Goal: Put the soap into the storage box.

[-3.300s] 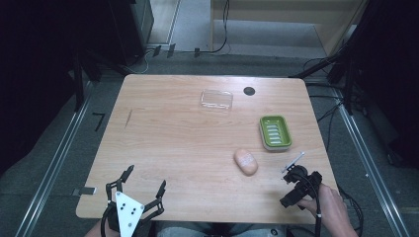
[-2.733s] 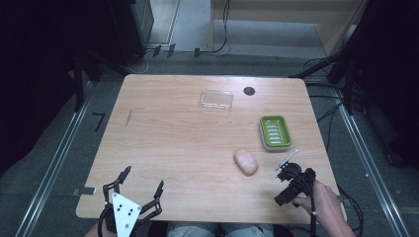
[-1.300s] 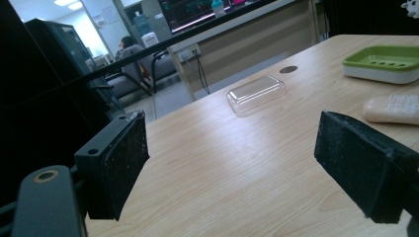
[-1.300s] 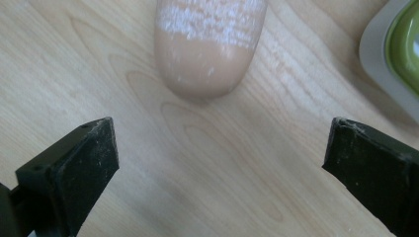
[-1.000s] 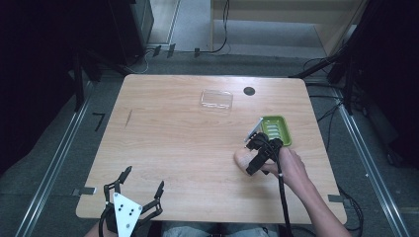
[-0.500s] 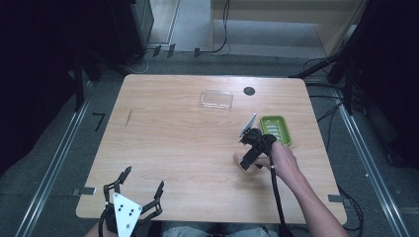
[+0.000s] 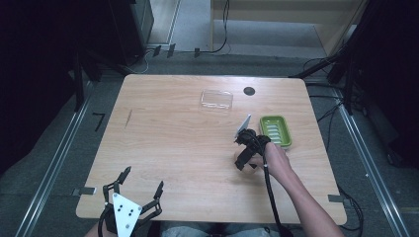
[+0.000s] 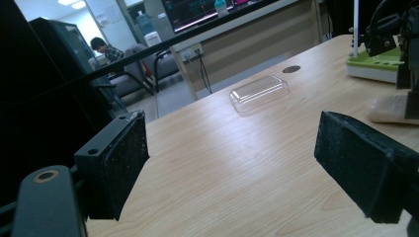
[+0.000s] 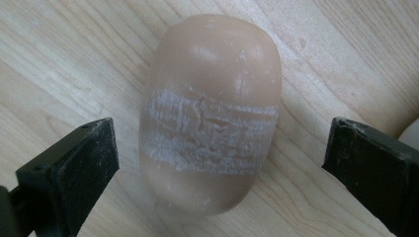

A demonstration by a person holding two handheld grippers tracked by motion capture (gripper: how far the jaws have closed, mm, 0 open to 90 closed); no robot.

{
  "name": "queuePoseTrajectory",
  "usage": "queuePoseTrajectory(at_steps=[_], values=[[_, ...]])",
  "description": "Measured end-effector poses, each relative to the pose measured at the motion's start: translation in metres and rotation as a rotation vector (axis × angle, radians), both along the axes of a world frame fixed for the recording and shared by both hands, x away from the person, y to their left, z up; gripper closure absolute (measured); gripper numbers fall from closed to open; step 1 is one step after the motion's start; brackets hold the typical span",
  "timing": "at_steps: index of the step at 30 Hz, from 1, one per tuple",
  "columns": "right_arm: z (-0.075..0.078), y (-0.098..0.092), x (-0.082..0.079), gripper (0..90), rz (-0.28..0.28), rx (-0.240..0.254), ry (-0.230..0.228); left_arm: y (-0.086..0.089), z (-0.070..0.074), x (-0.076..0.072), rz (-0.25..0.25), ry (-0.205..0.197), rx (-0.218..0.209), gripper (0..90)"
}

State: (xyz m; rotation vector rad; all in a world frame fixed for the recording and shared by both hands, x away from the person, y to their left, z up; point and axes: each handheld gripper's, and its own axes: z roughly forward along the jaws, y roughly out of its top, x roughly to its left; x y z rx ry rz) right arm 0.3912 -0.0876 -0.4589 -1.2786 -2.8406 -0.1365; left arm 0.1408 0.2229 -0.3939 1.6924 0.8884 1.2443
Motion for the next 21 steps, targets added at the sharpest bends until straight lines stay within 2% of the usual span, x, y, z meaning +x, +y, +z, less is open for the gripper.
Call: queuePoseTrajectory(at_steps=[8,13,17,21], values=[[-0.009,0.004,0.0,0.6,0.004,-0.021,0.008,0.0,0.0,-0.001,-0.001,-0.002,0.004,13.8],[-0.012,0.006,0.0,5.0,-0.005,-0.029,0.001,0.0,0.0,-0.001,0.001,-0.002,0.004,13.8],[-0.012,0.009,-0.001,13.0,-0.003,-0.04,-0.023,0.0,0.0,-0.001,0.001,-0.003,0.004,13.8],[-0.012,0.01,-0.001,14.0,-0.009,-0.044,-0.033,0.0,0.0,-0.001,0.002,-0.006,0.003,13.8]])
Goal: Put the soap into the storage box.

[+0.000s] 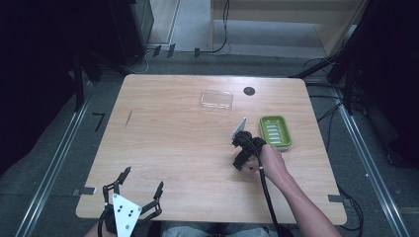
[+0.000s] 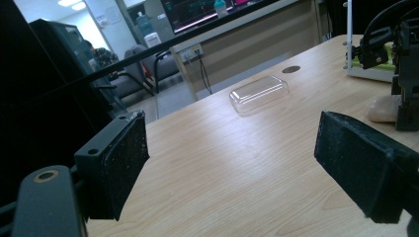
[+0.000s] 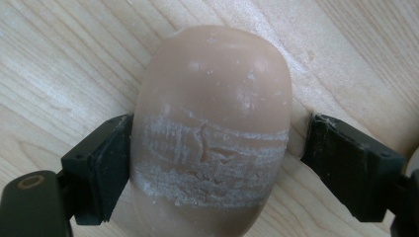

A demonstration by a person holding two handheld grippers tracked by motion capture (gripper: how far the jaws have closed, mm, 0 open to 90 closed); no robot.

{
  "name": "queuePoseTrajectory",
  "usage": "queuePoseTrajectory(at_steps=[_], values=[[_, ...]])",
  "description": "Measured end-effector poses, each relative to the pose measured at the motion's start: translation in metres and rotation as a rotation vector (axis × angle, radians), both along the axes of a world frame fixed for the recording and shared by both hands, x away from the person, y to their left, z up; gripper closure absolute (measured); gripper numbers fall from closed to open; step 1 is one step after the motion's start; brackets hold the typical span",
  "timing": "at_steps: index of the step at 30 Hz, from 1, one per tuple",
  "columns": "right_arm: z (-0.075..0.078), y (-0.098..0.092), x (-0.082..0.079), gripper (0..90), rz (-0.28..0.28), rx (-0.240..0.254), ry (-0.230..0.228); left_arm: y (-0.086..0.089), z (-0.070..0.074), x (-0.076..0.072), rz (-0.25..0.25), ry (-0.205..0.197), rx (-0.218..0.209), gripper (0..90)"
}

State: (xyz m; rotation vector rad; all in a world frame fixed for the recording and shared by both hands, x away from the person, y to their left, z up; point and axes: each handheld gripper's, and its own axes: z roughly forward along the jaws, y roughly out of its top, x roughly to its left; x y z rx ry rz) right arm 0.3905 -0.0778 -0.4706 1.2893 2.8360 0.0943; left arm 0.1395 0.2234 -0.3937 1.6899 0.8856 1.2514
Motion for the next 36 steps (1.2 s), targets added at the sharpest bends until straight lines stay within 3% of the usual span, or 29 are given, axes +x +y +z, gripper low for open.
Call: queuePoseTrajectory(at_steps=[16,18,21,36], values=[[-0.0013,0.0003,0.0004,10.7,-0.031,0.001,0.001,-0.0009,-0.0004,-0.0001,-0.006,-0.001,0.011,13.8],[-0.0006,-0.0004,0.0002,15.0,-0.034,0.006,-0.003,-0.0009,-0.0002,-0.0005,-0.005,-0.001,0.01,13.8],[0.0044,0.0002,-0.0021,30.5,-0.032,0.022,-0.023,-0.0006,-0.0002,-0.0007,-0.003,-0.004,0.007,13.8],[0.0058,0.0004,-0.0013,32.6,-0.018,0.01,-0.019,-0.0003,-0.0004,-0.0006,-0.002,-0.007,0.006,13.8]])
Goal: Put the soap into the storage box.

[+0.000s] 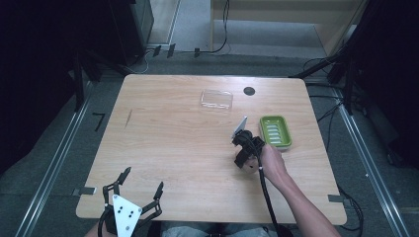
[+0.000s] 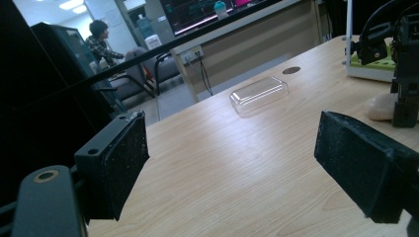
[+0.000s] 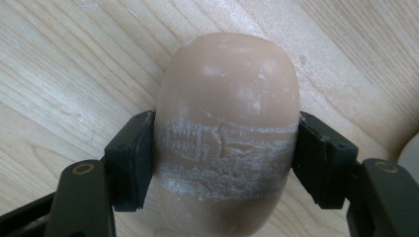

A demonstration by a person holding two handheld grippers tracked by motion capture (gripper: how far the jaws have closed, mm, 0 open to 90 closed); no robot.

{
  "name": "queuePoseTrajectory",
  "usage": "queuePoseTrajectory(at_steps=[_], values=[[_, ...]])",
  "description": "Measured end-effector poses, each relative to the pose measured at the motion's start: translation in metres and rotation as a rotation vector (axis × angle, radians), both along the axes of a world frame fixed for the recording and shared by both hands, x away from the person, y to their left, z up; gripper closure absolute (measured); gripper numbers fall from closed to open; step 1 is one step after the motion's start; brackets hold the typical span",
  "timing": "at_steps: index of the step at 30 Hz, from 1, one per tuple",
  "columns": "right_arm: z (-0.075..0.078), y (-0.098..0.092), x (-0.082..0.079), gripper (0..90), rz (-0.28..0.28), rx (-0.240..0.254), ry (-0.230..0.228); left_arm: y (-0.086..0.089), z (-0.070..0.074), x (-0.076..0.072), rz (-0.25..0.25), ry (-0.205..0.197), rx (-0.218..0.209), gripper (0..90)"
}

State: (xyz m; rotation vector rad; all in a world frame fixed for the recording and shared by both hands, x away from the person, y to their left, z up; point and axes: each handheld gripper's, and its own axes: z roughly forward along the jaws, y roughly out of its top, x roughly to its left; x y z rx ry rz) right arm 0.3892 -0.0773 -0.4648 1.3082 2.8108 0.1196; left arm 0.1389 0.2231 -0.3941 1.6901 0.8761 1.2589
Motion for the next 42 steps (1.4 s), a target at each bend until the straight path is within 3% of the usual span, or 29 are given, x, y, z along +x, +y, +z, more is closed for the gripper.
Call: queuePoseTrajectory(at_steps=[23,42], values=[[0.018,-0.009,0.0,33.1,0.037,0.008,-0.007,0.0,0.0,0.0,0.001,-0.001,-0.006,13.8],[0.039,-0.023,-0.001,33.1,0.02,-0.004,-0.002,0.001,0.0,0.0,0.0,-0.001,-0.006,13.8]])
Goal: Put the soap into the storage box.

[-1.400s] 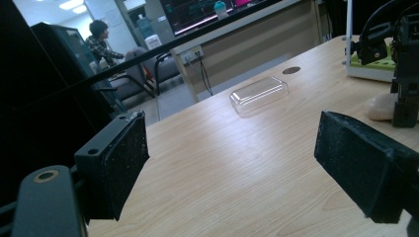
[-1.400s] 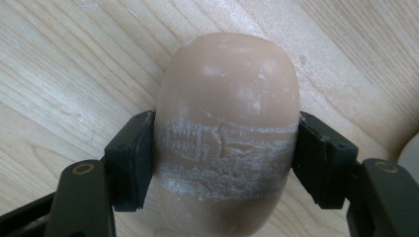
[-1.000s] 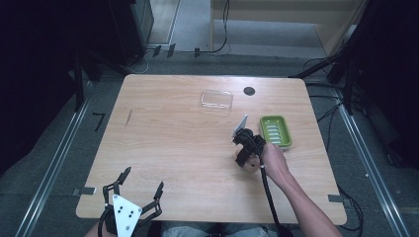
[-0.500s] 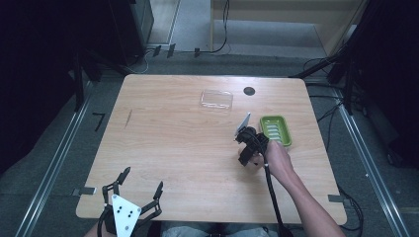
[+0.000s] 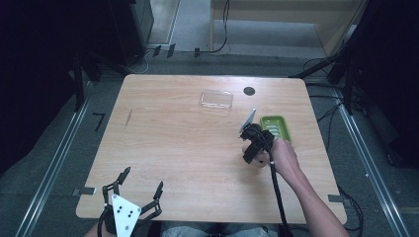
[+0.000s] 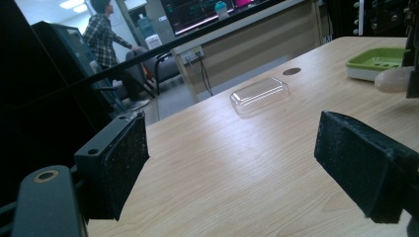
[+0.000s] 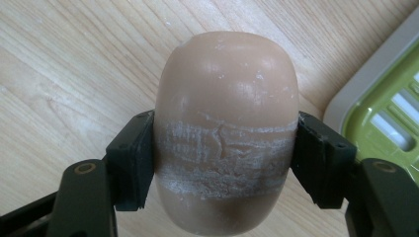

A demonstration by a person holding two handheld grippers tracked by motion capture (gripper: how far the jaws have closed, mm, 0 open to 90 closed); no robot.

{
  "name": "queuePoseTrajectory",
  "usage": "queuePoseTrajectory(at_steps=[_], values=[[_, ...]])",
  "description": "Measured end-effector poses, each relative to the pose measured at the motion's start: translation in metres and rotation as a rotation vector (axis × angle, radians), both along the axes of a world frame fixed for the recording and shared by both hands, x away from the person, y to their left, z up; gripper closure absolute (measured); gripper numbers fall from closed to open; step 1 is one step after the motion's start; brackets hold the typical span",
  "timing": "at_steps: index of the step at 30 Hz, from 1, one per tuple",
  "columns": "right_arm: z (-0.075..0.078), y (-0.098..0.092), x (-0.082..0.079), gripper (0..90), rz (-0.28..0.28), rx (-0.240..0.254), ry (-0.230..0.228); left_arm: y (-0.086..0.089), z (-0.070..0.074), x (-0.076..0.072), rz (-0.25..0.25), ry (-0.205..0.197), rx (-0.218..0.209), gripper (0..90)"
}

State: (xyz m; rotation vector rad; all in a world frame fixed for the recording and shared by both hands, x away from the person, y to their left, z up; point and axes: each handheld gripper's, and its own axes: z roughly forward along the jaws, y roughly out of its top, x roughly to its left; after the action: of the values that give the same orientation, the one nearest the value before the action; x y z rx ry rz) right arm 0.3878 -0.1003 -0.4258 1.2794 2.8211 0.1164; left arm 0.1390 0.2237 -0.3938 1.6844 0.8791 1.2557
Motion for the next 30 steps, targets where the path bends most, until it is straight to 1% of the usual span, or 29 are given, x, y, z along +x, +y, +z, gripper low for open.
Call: queuePoseTrajectory(at_steps=[1,6,10,15,18,21,26,29,30], values=[[0.001,-0.001,0.0,33.1,-0.002,0.008,-0.002,0.0,0.0,0.0,-0.001,0.0,0.0,13.8],[0.005,-0.007,0.0,33.2,-0.013,-0.001,0.0,0.0,0.0,0.0,-0.001,0.001,0.001,13.8],[0.008,-0.01,0.001,33.2,-0.007,0.002,-0.01,0.0,0.0,0.0,0.0,-0.001,-0.001,13.8],[0.012,-0.014,0.002,33.2,-0.017,0.003,0.0,0.0,0.0,0.0,-0.001,0.001,0.001,13.8],[0.014,-0.017,0.003,33.2,-0.016,0.008,-0.006,0.0,0.0,0.0,0.0,0.001,0.001,13.8],[0.016,-0.02,0.004,33.2,-0.024,0.008,0.004,0.0,0.0,0.0,0.002,0.0,-0.002,13.8],[0.019,-0.024,0.004,33.2,-0.025,0.0,0.003,0.0,0.0,0.0,0.002,-0.001,-0.002,13.8],[0.022,-0.026,0.004,33.2,-0.022,0.011,-0.006,0.0,0.0,0.0,0.001,0.0,-0.001,13.8],[0.024,-0.027,0.005,33.2,-0.029,0.01,-0.002,0.0,0.0,0.0,0.002,0.0,0.0,13.8]])
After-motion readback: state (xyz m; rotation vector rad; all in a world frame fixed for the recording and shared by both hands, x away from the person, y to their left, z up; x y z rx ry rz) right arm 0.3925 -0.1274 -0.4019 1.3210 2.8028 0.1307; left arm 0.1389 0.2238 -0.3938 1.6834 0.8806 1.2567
